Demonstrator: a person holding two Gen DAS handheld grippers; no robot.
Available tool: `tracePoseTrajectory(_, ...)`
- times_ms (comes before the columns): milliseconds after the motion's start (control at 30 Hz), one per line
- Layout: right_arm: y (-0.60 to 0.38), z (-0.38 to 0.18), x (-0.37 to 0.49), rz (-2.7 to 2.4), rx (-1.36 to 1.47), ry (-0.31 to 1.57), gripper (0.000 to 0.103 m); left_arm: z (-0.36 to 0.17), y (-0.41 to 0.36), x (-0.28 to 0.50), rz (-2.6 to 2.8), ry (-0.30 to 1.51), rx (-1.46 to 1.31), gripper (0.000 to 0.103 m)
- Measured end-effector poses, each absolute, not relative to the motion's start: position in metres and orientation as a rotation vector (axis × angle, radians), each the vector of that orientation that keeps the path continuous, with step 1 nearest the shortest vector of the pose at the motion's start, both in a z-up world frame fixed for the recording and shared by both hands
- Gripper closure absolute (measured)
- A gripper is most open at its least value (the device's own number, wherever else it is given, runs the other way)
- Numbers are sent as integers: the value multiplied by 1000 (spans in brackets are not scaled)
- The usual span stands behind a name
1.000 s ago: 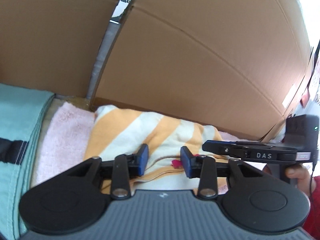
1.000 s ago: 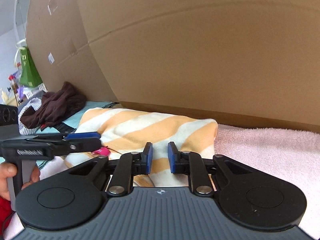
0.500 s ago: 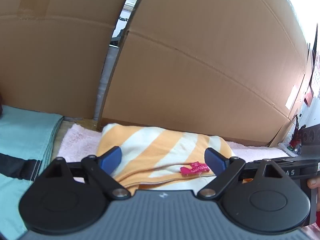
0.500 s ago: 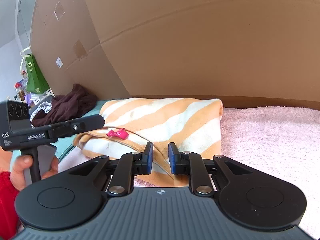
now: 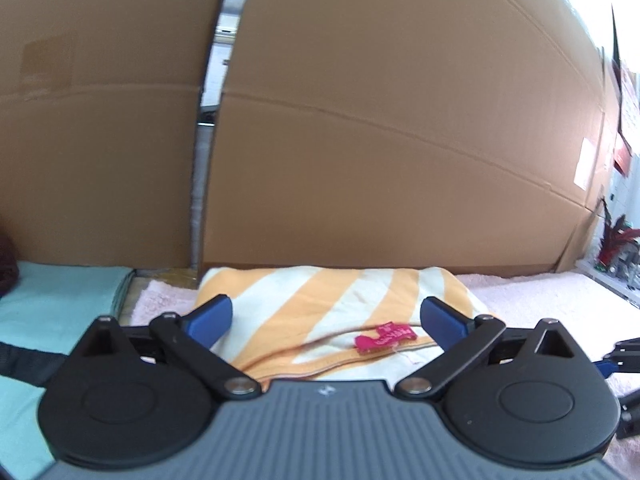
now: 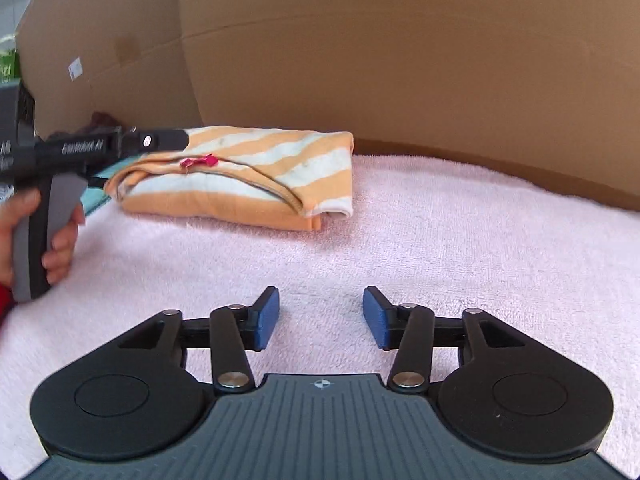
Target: Fold clothes
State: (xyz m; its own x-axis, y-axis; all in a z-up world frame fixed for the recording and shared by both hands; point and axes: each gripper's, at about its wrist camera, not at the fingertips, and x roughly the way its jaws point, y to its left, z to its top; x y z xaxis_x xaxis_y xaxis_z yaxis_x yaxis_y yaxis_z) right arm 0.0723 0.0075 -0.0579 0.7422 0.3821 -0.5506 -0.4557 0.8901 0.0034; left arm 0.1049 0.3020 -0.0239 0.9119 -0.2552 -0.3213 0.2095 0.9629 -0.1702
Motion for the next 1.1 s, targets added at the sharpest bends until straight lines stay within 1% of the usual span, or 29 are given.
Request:
tracePoseTrajectory(67,14,-59,73,442,-184,582,23,-23,298,105,-219,352,-99,1)
tracePoseTrajectory(133,16,-60,74,428,-204,590,22,-23,293,105,-198,356,-65,1)
tracePoseTrajectory(267,2,-60,77,412,-142,588,19,-20,289,102,-97,336,-19,1)
tracePoseTrajectory(300,-5,-60,78,403,-109,594,16,-17,284,98,-21,313,-5,1)
tracePoseTrajectory(367,-17,-60,82,384,-41,604,14,-4,271,75,87,239,-30,1)
tracePoseTrajectory(467,-35,-60,87,352,56,612,14,16,242,37,177,168,-61,1)
tracePoseTrajectory(567,-44,-58,86,331,105,599,15,26,192,1,187,210,10,1)
tracePoseTrajectory(600,-47,-56,81,303,101,598,17,27,178,-11,167,216,23,1)
tracePoseTrajectory(800,-87,-33,18,192,177,545,17,16,114,-52,57,306,-45,1)
tracePoseTrajectory(967,-122,-26,-23,42,114,584,17,5,64,-77,-16,401,-125,1)
tracePoseTrajectory(1100,-152,-28,-46,-45,78,611,16,-4,38,-84,-20,460,-120,1)
